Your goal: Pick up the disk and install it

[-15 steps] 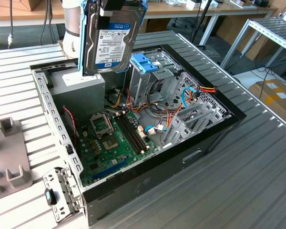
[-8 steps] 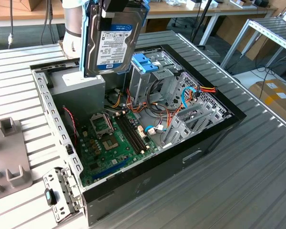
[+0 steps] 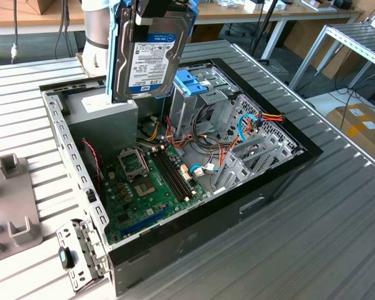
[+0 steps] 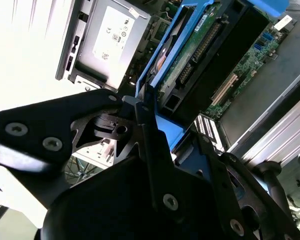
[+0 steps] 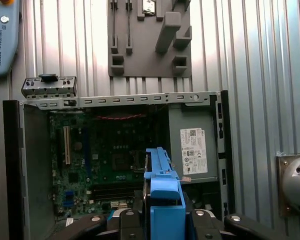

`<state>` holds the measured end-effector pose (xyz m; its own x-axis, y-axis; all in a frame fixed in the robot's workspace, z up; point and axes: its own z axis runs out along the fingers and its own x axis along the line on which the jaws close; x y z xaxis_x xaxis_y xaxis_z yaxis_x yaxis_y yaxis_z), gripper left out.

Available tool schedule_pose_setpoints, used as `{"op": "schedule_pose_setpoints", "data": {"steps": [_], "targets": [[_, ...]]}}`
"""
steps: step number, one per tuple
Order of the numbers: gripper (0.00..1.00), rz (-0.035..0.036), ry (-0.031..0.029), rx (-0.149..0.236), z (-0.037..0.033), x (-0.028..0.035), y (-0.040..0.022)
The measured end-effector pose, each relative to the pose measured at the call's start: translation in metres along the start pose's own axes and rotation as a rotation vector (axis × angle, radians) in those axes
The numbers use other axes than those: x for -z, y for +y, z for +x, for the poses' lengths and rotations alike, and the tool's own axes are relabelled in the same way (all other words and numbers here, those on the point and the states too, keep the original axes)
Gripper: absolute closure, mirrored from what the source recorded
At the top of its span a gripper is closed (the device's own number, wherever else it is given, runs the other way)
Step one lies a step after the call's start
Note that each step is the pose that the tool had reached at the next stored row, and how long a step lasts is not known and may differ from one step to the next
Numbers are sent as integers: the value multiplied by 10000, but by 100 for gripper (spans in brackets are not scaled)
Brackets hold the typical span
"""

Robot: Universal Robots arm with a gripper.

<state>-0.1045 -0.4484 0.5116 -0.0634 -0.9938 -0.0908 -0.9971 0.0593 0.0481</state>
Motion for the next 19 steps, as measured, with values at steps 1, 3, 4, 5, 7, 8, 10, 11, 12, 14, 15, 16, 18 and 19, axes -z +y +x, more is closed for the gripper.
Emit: {"op": "schedule_pose_setpoints", "data": {"steps": [1,3,4,5,7,8,10,11,12,14,15,16,18,19], "targets": [[63,0,0,0,9,1,-2],[63,0,-1,-1,29,2,-6],[63,0,-1,0,38,2,-7],[63,0,0,0,44,3,-9],[63,0,0,0,66,5,-14],[63,0,0,0,71,6,-16],[63,0,-1,0,90,6,-19],[63,0,-1,0,97,7,-20],[63,0,0,0,103,8,-22],[63,0,-1,0,118,9,-26],[63,0,0,0,123,9,-27],[63,0,0,0,130,9,-30],[63,0,0,0,143,10,-33],[63,0,-1,0,152,11,-37]]}}
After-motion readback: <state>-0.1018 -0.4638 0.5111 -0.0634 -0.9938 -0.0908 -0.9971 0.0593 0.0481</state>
